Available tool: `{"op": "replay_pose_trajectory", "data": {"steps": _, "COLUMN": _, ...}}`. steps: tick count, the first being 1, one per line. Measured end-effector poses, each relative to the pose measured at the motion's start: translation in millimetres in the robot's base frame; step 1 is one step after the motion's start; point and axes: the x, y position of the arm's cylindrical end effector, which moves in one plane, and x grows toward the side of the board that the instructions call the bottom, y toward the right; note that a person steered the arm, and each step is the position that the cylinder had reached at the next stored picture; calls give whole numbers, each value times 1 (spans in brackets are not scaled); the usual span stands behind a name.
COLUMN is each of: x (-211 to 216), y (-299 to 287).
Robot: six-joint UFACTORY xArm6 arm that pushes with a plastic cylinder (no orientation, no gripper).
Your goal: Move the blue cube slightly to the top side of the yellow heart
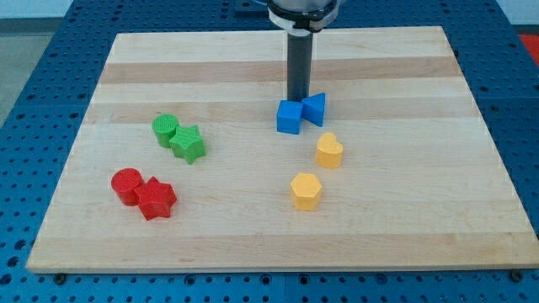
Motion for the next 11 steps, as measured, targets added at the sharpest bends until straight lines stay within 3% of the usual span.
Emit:
{"op": "replay_pose_trajectory", "data": {"steps": 3, "x": -43, "y": -13}}
{"op": "replay_pose_trajectory", "data": {"steps": 4, "x": -52, "y": -44}}
{"op": "replay_pose_trajectory", "data": {"steps": 5, "x": -50, "y": -107}}
{"op": "replay_pose_trajectory", "data": {"steps": 7, "x": 14, "y": -153}}
{"op": "replay_pose_trajectory", "data": {"steps": 8, "x": 49, "y": -156}}
{"op": "replay_pose_trajectory", "data": {"steps": 11, "x": 52, "y": -58}}
